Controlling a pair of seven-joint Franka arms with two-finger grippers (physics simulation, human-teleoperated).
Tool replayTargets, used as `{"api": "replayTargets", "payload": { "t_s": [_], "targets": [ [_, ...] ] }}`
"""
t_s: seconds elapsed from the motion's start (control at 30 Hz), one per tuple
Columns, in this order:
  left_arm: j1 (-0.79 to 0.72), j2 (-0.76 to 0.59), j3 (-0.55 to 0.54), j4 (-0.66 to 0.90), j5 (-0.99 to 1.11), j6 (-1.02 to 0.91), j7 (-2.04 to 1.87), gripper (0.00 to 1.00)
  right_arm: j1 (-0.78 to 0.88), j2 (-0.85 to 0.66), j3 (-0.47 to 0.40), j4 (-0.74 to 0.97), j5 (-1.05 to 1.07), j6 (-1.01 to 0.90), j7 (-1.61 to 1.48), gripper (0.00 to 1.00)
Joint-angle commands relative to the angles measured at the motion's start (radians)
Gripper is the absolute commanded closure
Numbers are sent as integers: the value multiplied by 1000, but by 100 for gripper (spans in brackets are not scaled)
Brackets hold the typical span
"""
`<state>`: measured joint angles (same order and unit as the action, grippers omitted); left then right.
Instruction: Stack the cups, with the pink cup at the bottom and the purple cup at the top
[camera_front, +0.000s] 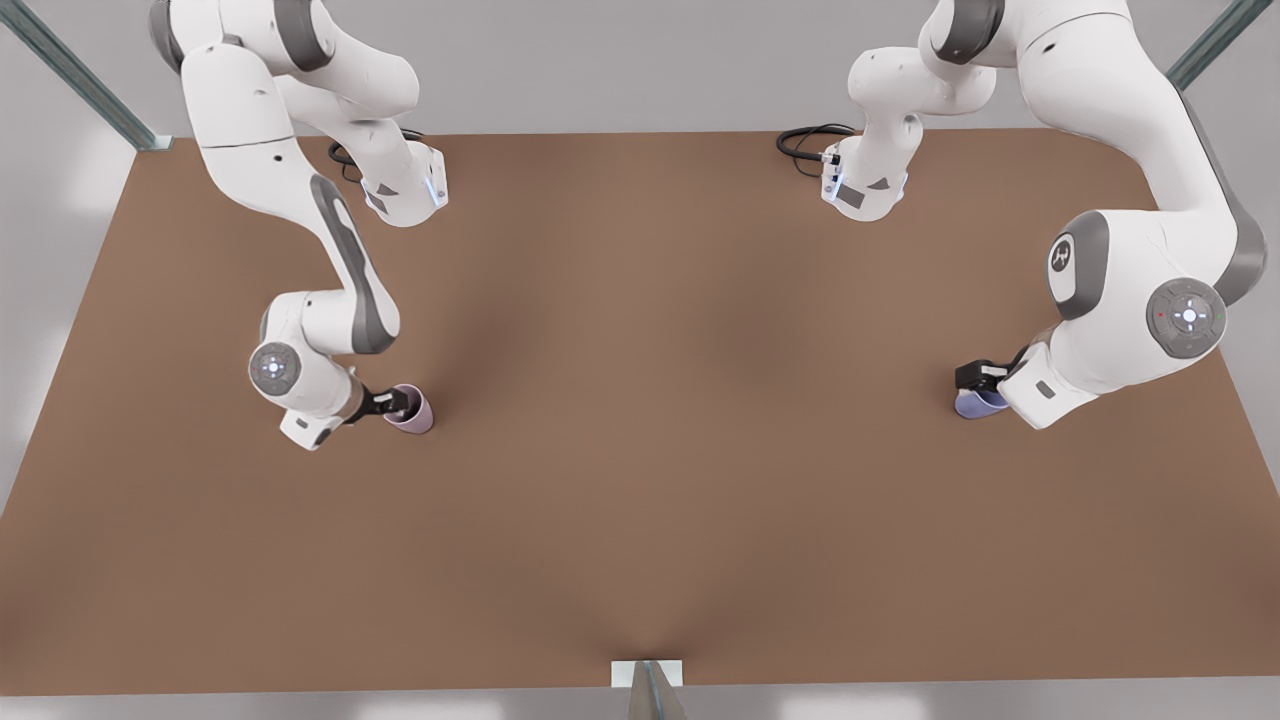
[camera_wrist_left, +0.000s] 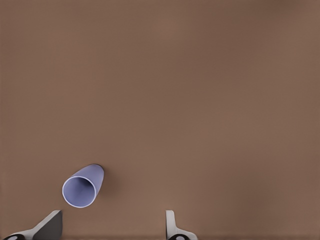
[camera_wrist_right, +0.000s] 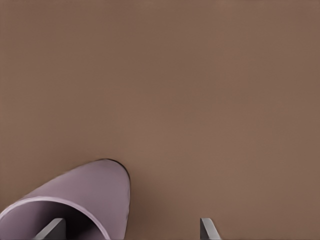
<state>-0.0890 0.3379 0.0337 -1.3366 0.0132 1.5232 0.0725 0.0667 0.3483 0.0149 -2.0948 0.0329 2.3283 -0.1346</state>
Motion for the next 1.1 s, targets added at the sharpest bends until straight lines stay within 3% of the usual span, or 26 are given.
{"api": "replayTargets", "payload": {
  "t_s": [0.0, 0.1, 0.13, 0.23, 0.5, 0.7, 0.93, 1.03, 1.07],
  "targets": [
    [0, 0, 0, 0, 1, 0, 1, 0, 1, 5, 0, 1, 10, 49, -82, 0],
    [2, 3, 0, 0, 1, 0, 1, 0, 1, 24, 2, 1, 10, 48, -82, 7],
    [3, 3, 0, 0, 1, -1, 1, 0, 2, 29, 2, 1, 10, 48, -85, 17],
    [2, 1, 2, 0, 1, -3, 0, 0, 2, 31, 2, -4, 10, 51, -89, 29],
    [2, 1, 2, 0, -1, -14, 0, 0, 16, 46, 5, 1, 10, 54, -88, 39],
    [2, 1, 2, 0, 1, -14, 0, 0, 15, 52, 5, 6, 10, 52, -94, 79],
    [3, 1, 3, 0, 1, -14, 1, 0, 18, 0, 13, 30, 8, -10, -99, 79],
    [3, 1, 17, 0, 1, -11, 4, 0, 33, -8, 63, 84, 19, -56, -7, 79],
    [3, 1, 17, 0, 1, -11, 4, 0, 33, -11, 118, 94, 19, -56, 94, 79]
  ]
}}
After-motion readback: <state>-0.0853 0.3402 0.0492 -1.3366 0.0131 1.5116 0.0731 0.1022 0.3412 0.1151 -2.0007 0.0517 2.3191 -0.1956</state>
